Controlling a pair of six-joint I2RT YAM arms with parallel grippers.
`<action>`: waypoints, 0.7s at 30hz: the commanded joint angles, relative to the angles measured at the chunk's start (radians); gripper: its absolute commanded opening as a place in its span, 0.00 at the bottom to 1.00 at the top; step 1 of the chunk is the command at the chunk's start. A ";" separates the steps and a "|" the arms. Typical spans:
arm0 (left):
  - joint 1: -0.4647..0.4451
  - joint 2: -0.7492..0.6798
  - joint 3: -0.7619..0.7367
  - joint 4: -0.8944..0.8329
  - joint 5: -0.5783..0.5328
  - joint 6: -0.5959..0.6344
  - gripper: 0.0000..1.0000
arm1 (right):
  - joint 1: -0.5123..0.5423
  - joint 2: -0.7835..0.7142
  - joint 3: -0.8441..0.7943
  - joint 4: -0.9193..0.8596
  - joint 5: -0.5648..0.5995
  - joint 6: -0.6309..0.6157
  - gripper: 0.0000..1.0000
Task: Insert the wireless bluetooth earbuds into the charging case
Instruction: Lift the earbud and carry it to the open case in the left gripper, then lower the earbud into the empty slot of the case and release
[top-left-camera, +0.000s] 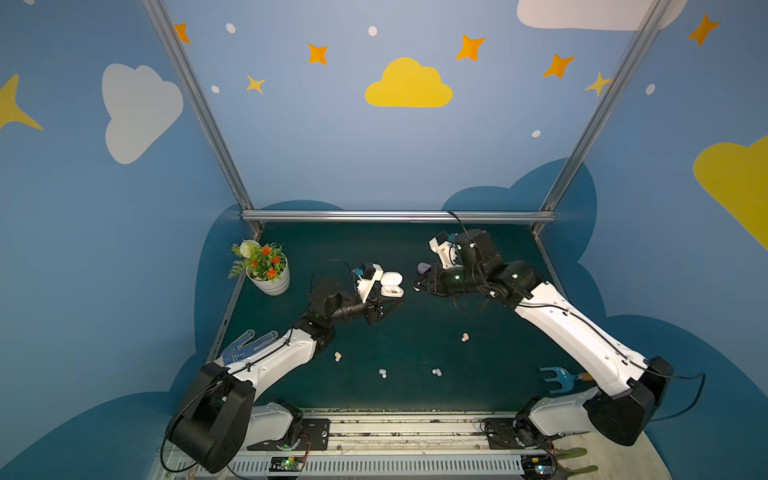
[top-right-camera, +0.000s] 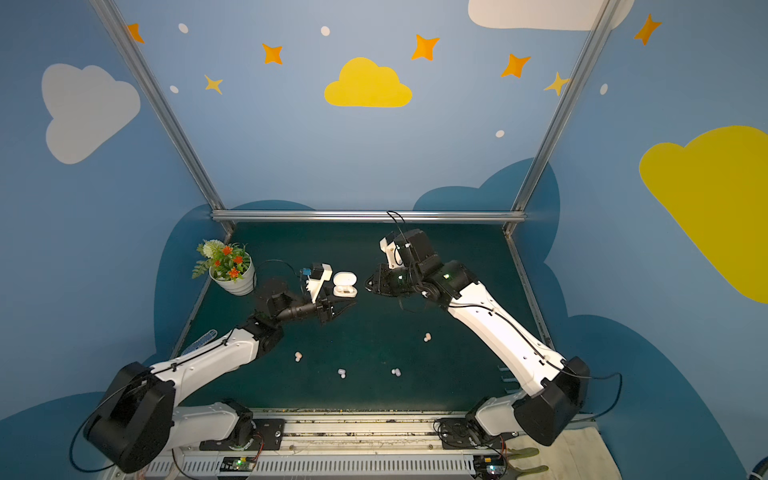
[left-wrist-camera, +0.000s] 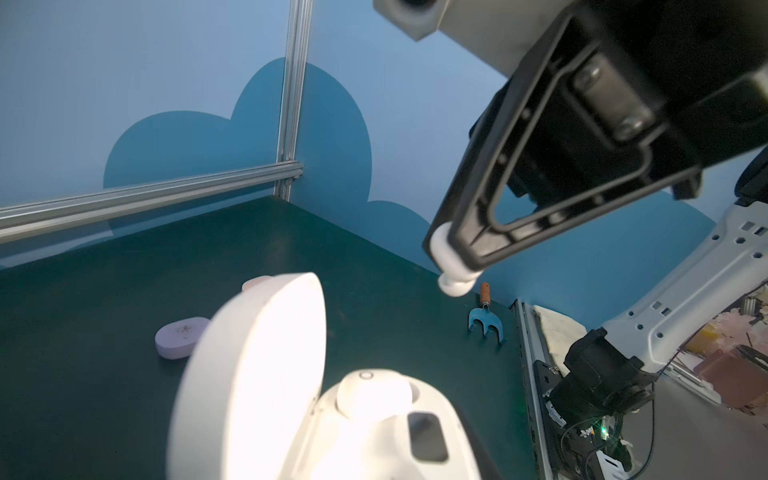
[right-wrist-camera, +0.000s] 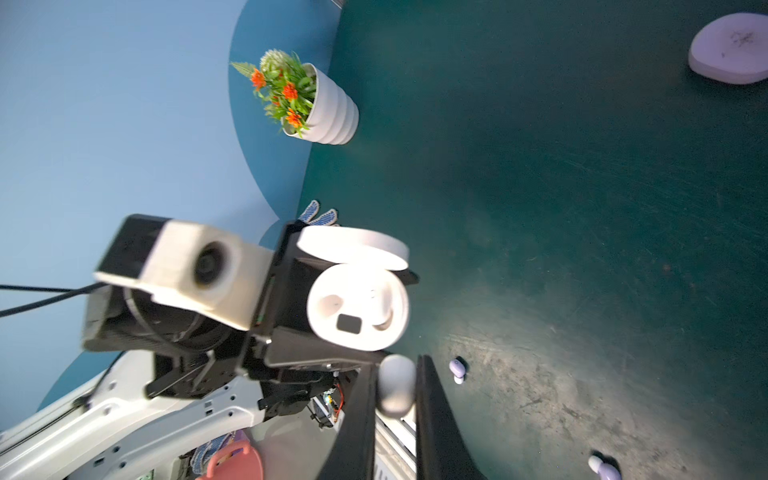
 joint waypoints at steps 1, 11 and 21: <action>-0.027 0.040 0.050 0.133 0.006 0.025 0.25 | -0.003 -0.033 0.029 0.030 -0.042 0.021 0.10; -0.098 0.149 0.143 0.245 0.055 0.016 0.26 | -0.001 -0.066 -0.010 0.108 -0.083 0.055 0.10; -0.115 0.174 0.165 0.267 0.062 0.011 0.26 | -0.004 -0.055 -0.052 0.144 -0.090 0.073 0.10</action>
